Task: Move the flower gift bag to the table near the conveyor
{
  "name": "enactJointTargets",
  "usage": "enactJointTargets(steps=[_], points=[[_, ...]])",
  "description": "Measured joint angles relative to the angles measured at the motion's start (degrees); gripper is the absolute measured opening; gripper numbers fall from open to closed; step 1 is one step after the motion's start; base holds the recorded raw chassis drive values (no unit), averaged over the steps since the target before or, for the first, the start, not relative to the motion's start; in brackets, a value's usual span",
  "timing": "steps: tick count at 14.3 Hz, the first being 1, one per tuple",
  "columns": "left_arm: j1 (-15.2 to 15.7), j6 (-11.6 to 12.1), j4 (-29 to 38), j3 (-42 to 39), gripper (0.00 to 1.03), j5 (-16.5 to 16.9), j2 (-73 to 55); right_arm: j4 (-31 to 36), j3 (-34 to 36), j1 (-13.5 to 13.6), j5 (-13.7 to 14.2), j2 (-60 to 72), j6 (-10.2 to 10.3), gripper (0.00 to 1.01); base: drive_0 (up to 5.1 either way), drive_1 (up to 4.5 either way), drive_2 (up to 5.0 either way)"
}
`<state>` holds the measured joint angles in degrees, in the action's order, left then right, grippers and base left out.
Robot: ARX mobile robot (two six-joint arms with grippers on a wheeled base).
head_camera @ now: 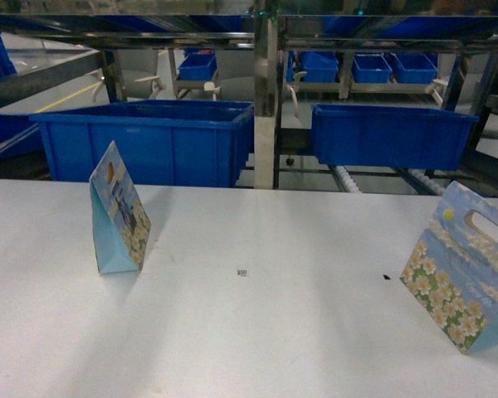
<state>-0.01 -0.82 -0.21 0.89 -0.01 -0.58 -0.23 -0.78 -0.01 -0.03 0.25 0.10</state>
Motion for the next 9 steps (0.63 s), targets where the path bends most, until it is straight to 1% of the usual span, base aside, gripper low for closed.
enactJointTargets(steps=[6, 7, 8, 9], points=[[0.0, 0.0, 0.0, 0.0, 0.94, 0.0, 0.0, 0.0, 0.0, 0.0, 0.0, 0.0, 0.0, 0.87, 0.0, 0.0, 0.0], [0.0, 0.0, 0.0, 0.0, 0.99, 0.0, 0.0, 0.0, 0.0, 0.0, 0.0, 0.0, 0.0, 0.99, 0.0, 0.0, 0.0], [0.0, 0.0, 0.0, 0.0, 0.98, 0.0, 0.0, 0.0, 0.0, 0.0, 0.0, 0.0, 0.0, 0.97, 0.0, 0.0, 0.0], [0.0, 0.0, 0.0, 0.0, 0.98, 0.0, 0.0, 0.0, 0.0, 0.0, 0.0, 0.0, 0.0, 0.98, 0.0, 0.0, 0.0]])
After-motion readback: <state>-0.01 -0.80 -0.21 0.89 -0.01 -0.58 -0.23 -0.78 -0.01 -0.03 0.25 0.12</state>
